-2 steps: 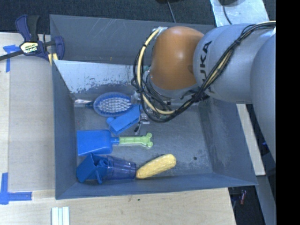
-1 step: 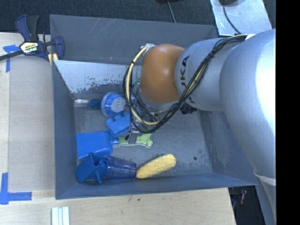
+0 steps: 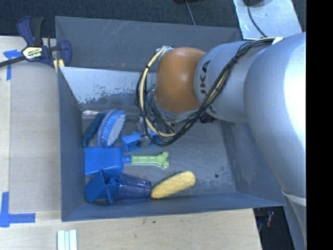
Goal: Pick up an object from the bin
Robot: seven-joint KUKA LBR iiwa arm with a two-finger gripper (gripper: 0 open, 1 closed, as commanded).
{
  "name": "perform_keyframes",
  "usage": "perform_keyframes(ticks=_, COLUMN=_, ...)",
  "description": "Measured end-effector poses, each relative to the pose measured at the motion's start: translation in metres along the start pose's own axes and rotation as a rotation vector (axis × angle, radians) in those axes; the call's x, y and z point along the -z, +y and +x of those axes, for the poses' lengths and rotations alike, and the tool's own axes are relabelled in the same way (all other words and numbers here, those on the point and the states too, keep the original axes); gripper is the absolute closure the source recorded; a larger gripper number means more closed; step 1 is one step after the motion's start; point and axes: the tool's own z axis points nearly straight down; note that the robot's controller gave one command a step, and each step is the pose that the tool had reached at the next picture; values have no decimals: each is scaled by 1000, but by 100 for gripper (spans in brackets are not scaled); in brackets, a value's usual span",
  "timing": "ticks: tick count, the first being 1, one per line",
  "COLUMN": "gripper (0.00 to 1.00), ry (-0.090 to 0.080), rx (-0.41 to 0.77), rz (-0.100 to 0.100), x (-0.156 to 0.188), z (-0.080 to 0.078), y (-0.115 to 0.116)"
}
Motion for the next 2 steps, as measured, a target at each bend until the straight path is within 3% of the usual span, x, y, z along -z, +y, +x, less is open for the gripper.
perform_keyframes(ticks=1, gripper=100, ry=0, rx=0, rz=0, x=0, z=0, y=0)
perform_keyframes(ticks=2, gripper=100, ry=-4, rx=68, rz=0, x=155, z=-32, y=1)
